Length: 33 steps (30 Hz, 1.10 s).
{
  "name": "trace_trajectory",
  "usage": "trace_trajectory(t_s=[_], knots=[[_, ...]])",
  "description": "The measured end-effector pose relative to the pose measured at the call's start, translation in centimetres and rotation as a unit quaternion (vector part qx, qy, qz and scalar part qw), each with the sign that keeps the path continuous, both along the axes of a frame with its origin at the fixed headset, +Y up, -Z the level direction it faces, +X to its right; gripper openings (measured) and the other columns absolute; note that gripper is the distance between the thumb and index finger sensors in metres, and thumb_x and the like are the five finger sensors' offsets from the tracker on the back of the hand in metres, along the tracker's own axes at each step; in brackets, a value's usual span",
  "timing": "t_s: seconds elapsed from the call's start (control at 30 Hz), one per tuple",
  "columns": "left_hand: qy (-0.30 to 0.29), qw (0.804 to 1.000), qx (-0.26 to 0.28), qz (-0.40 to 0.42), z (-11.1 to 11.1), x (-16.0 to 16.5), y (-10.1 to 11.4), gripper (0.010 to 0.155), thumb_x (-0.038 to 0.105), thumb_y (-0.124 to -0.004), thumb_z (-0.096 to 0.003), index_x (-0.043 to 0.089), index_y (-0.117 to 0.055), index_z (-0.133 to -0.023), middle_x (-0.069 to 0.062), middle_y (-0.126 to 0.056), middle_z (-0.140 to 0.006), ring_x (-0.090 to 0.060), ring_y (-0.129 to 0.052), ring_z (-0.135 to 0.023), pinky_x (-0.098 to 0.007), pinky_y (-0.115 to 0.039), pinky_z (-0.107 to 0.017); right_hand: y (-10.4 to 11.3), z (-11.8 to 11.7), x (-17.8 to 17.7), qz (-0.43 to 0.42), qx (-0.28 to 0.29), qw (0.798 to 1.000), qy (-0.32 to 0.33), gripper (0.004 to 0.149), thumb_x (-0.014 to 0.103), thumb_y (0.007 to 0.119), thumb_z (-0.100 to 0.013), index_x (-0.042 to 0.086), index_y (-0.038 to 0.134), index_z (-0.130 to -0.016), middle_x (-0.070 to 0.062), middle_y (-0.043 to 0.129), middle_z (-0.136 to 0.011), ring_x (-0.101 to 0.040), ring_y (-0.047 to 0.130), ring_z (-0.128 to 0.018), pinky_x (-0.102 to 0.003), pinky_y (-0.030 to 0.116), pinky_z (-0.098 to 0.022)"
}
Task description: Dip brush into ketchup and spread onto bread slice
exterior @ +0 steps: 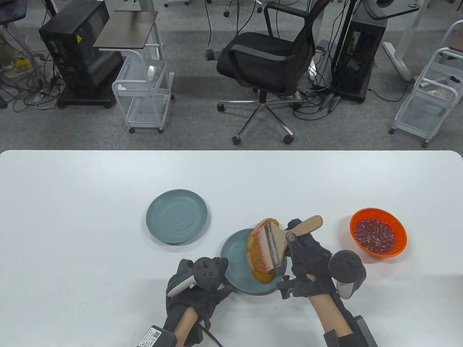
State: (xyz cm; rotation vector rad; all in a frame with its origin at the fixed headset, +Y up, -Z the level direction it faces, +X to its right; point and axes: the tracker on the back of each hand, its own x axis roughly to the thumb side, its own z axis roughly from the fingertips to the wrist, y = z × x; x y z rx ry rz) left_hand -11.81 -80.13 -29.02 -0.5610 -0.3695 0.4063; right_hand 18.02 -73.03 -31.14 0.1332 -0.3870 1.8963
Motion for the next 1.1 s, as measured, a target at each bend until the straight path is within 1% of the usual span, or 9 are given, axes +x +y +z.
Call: trace_trajectory(t_s=[0.27, 0.33, 0.47, 0.53, 0.63, 0.73, 0.8, 0.97, 1.1], knots=[[-0.003, 1.000, 0.001, 0.000, 0.0, 0.0, 0.0, 0.074, 0.040, -0.065, -0.0661, 0.020, -0.012, -0.114, -0.013, -0.016, -0.119, -0.038, -0.013, -0.108, -0.058, -0.021, -0.070, 2.0, 0.0, 2.6, 0.073, 0.063, 0.990, -0.099, 0.051, 0.023, 0.081, -0.053, -0.005, 0.071, -0.095, -0.036, 0.082, -0.078, -0.046, 0.105, -0.053, -0.042, 0.100, -0.031], [-0.003, 1.000, 0.000, 0.000, 0.0, 0.0, 0.0, 0.074, 0.040, -0.065, -0.0660, 0.020, -0.012, -0.114, -0.013, -0.016, -0.119, -0.038, -0.012, -0.108, -0.058, -0.021, -0.070, 1.9, -0.3, 1.5, 0.043, 0.060, 0.994, -0.078, 0.051, 0.023, 0.080, -0.053, -0.004, 0.071, -0.095, -0.035, 0.082, -0.078, -0.046, 0.105, -0.054, -0.042, 0.099, -0.031], [-0.004, 1.000, -0.001, 0.001, 0.0, -0.1, 0.0, 0.074, 0.040, -0.065, -0.0660, 0.020, -0.012, -0.114, -0.013, -0.016, -0.119, -0.038, -0.012, -0.108, -0.058, -0.020, -0.070, -0.1, -0.8, -1.2, -0.013, -0.004, 1.000, -0.021, 0.051, 0.022, 0.081, -0.053, -0.006, 0.071, -0.095, -0.037, 0.081, -0.078, -0.049, 0.104, -0.054, -0.044, 0.098, -0.031], [-0.005, 1.000, -0.001, 0.002, 0.0, -0.1, -0.1, 0.074, 0.040, -0.065, -0.0661, 0.020, -0.012, -0.113, -0.013, -0.016, -0.119, -0.038, -0.012, -0.108, -0.058, -0.020, -0.070, -0.2, -0.9, -1.3, 0.003, -0.016, 1.000, -0.018, 0.051, 0.021, 0.082, -0.052, -0.007, 0.072, -0.094, -0.038, 0.082, -0.077, -0.050, 0.103, -0.053, -0.045, 0.098, -0.031], [-0.006, 1.000, -0.002, 0.002, 0.0, -0.1, -0.1, 0.074, 0.040, -0.065, -0.0661, 0.020, -0.012, -0.113, -0.013, -0.015, -0.119, -0.037, -0.012, -0.108, -0.058, -0.020, -0.070, 0.7, -1.0, 0.8, 0.071, 0.031, 0.994, -0.073, 0.051, 0.022, 0.081, -0.053, -0.006, 0.072, -0.094, -0.036, 0.083, -0.077, -0.047, 0.105, -0.053, -0.043, 0.099, -0.031], [-0.007, 1.000, -0.001, -0.002, 0.1, 0.0, -0.1, 0.074, 0.040, -0.064, -0.0664, 0.020, -0.011, -0.113, -0.013, -0.015, -0.119, -0.038, -0.011, -0.108, -0.058, -0.020, -0.070, 1.5, -0.5, 2.2, 0.066, 0.068, 0.988, -0.124, 0.051, 0.023, 0.080, -0.053, -0.004, 0.071, -0.095, -0.036, 0.082, -0.078, -0.048, 0.104, -0.055, -0.043, 0.098, -0.032], [-0.008, 1.000, -0.001, -0.003, 0.1, 0.0, -0.1, 0.074, 0.040, -0.064, -0.0664, 0.020, -0.011, -0.113, -0.013, -0.014, -0.119, -0.038, -0.011, -0.108, -0.058, -0.020, -0.070, 1.7, -0.4, 1.6, 0.046, 0.069, 0.990, -0.110, 0.051, 0.024, 0.080, -0.053, -0.004, 0.071, -0.095, -0.035, 0.082, -0.079, -0.047, 0.104, -0.055, -0.043, 0.099, -0.032], [-0.008, 1.000, -0.002, -0.001, 0.1, 0.0, -0.1, 0.074, 0.040, -0.064, -0.0664, 0.020, -0.011, -0.113, -0.013, -0.014, -0.119, -0.038, -0.011, -0.108, -0.058, -0.019, -0.069, 0.2, -1.0, -1.4, -0.008, 0.002, 0.999, -0.032, 0.051, 0.022, 0.081, -0.053, -0.005, 0.071, -0.095, -0.036, 0.081, -0.079, -0.049, 0.103, -0.056, -0.044, 0.098, -0.032], [-0.009, 1.000, -0.001, -0.003, 0.1, 0.0, -0.1, 0.074, 0.039, -0.064, -0.0665, 0.020, -0.010, -0.113, -0.014, -0.014, -0.119, -0.038, -0.011, -0.108, -0.058, -0.019, -0.069, 0.3, -1.2, -0.3, 0.046, 0.012, 0.997, -0.056, 0.051, 0.023, 0.081, -0.052, -0.005, 0.072, -0.095, -0.036, 0.082, -0.078, -0.048, 0.103, -0.055, -0.044, 0.098, -0.031]])
